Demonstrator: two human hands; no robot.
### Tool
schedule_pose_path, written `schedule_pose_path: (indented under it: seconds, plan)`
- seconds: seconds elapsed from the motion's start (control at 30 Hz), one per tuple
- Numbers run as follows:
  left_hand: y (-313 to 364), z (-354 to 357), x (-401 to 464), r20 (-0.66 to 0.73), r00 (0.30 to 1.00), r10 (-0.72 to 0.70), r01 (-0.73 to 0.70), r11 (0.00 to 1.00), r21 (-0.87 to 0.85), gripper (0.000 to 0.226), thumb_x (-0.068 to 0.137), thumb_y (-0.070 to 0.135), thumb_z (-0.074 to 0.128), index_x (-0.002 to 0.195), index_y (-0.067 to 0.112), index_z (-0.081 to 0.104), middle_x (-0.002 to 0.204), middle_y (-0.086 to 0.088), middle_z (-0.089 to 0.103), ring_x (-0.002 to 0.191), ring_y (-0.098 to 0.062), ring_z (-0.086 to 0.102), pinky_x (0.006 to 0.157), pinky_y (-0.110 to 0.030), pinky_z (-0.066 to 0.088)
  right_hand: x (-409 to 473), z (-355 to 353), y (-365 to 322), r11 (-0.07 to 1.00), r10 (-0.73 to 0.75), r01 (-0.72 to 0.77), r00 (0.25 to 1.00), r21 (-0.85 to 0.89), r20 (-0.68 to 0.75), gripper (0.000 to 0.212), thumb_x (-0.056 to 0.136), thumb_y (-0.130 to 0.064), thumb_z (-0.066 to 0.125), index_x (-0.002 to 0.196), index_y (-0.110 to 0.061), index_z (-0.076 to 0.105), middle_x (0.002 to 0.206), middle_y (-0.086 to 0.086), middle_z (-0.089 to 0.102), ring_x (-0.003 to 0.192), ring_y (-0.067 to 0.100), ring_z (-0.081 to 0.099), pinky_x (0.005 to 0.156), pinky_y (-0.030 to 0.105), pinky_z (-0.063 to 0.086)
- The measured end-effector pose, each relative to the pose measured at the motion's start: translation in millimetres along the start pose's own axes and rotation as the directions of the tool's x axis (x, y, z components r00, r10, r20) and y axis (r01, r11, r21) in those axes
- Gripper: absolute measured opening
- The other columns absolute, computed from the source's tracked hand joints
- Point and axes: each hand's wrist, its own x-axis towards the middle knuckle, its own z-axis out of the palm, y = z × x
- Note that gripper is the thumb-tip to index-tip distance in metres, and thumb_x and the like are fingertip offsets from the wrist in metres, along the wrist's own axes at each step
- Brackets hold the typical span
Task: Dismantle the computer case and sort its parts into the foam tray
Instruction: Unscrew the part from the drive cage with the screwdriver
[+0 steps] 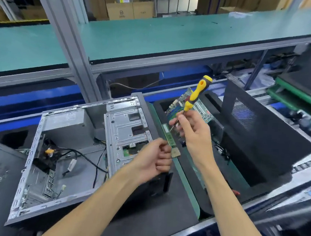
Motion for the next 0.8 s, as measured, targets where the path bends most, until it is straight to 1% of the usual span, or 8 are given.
schedule_pose_path:
  seconds: [0.1, 0.23, 0.3, 0.43, 0.5, 0.6, 0.67, 0.8]
  plan:
    - [-24.9, 28.2, 14.0, 0.044, 0.999, -0.017, 0.01, 0.987, 0.159, 0.024, 0.096, 0.005, 0.041, 0.074, 0.013, 0.045, 0.058, 0.002, 0.032, 0.046, -0.01, 0.023, 0.045, -0.022, 0.014, -13.2, -36.5, 1.9, 0.999, 0.021, -0.025, 0.994, -0.033, -0.103, 0.013, 0.104, -0.01, 0.054, 0.094, -0.015, 0.061, 0.081, 0.004, 0.074, 0.063, 0.009, 0.054, 0.059, 0.02, 0.044]
    - [-63.0, 56.4, 34.5, 0.158, 0.986, -0.05, -0.012, 0.931, 0.364, 0.026, 0.096, -0.002, 0.036, 0.079, 0.012, 0.051, 0.056, 0.003, 0.045, 0.046, -0.009, 0.032, 0.043, -0.019, 0.024, -46.2, -74.1, 15.6, 0.991, 0.067, -0.091, 0.973, -0.097, -0.223, 0.011, 0.103, -0.011, 0.055, 0.095, -0.007, 0.062, 0.083, 0.009, 0.075, 0.063, 0.011, 0.055, 0.059, 0.023, 0.047]
    - [-81.6, 59.5, 45.6, 0.139, 0.988, -0.073, -0.005, 0.87, 0.494, 0.028, 0.095, -0.007, 0.034, 0.085, 0.009, 0.055, 0.06, 0.001, 0.054, 0.046, -0.01, 0.037, 0.042, -0.019, 0.031, -64.6, -87.9, 23.4, 0.983, 0.1, -0.137, 0.959, -0.125, -0.265, 0.011, 0.103, -0.012, 0.056, 0.095, -0.009, 0.062, 0.083, 0.008, 0.075, 0.064, 0.011, 0.056, 0.06, 0.023, 0.048]
    - [-112.6, 44.4, 71.9, -0.005, 0.997, 0.073, -0.037, 0.568, 0.822, 0.024, 0.102, 0.003, 0.036, 0.106, 0.002, 0.06, 0.071, -0.006, 0.069, 0.05, -0.012, 0.051, 0.05, -0.024, 0.041, -100.1, -109.5, 40.7, 0.956, 0.184, -0.244, 0.931, -0.16, -0.316, 0.012, 0.103, -0.016, 0.057, 0.094, -0.014, 0.064, 0.083, 0.004, 0.075, 0.066, 0.013, 0.056, 0.062, 0.023, 0.048]
    - [-123.9, 33.1, 82.8, 0.003, 0.987, 0.16, -0.065, 0.383, 0.921, 0.021, 0.103, 0.012, 0.038, 0.105, 0.009, 0.059, 0.08, -0.006, 0.069, 0.064, -0.015, 0.058, 0.062, -0.028, 0.046, -114.5, -116.8, 50.1, 0.947, 0.222, -0.284, 0.917, -0.152, -0.332, 0.013, 0.103, -0.018, 0.057, 0.093, -0.014, 0.064, 0.083, 0.004, 0.075, 0.068, 0.013, 0.057, 0.063, 0.023, 0.047]
    - [-134.6, 22.0, 95.6, 0.044, 0.975, 0.217, -0.065, 0.09, 0.994, 0.015, 0.102, 0.017, 0.034, 0.102, 0.014, 0.049, 0.096, -0.008, 0.065, 0.088, -0.03, 0.06, 0.078, -0.038, 0.048, -126.0, -120.8, 58.4, 0.936, 0.252, -0.318, 0.905, -0.15, -0.344, 0.014, 0.104, -0.018, 0.057, 0.093, -0.015, 0.064, 0.083, 0.004, 0.075, 0.068, 0.014, 0.057, 0.062, 0.023, 0.048]
    - [-138.3, 20.4, 99.9, 0.062, 0.976, 0.209, -0.071, 0.036, 0.997, 0.008, 0.096, 0.013, 0.037, 0.098, 0.015, 0.045, 0.095, -0.007, 0.062, 0.086, -0.032, 0.058, 0.074, -0.039, 0.047, -128.8, -119.2, 60.5, 0.932, 0.276, -0.338, 0.895, -0.128, -0.349, 0.014, 0.103, -0.018, 0.058, 0.092, -0.013, 0.064, 0.083, 0.007, 0.074, 0.067, 0.015, 0.055, 0.057, 0.025, 0.048]
    - [-137.5, 17.5, 104.7, 0.125, 0.967, 0.223, -0.13, 0.009, 0.991, 0.013, 0.085, 0.008, 0.048, 0.091, 0.019, 0.047, 0.089, -0.002, 0.062, 0.084, -0.025, 0.056, 0.07, -0.036, 0.045, -126.3, -116.3, 60.8, 0.917, 0.315, -0.378, 0.883, -0.128, -0.347, 0.014, 0.103, -0.02, 0.058, 0.092, -0.012, 0.064, 0.083, 0.005, 0.074, 0.067, 0.015, 0.056, 0.054, 0.031, 0.046]
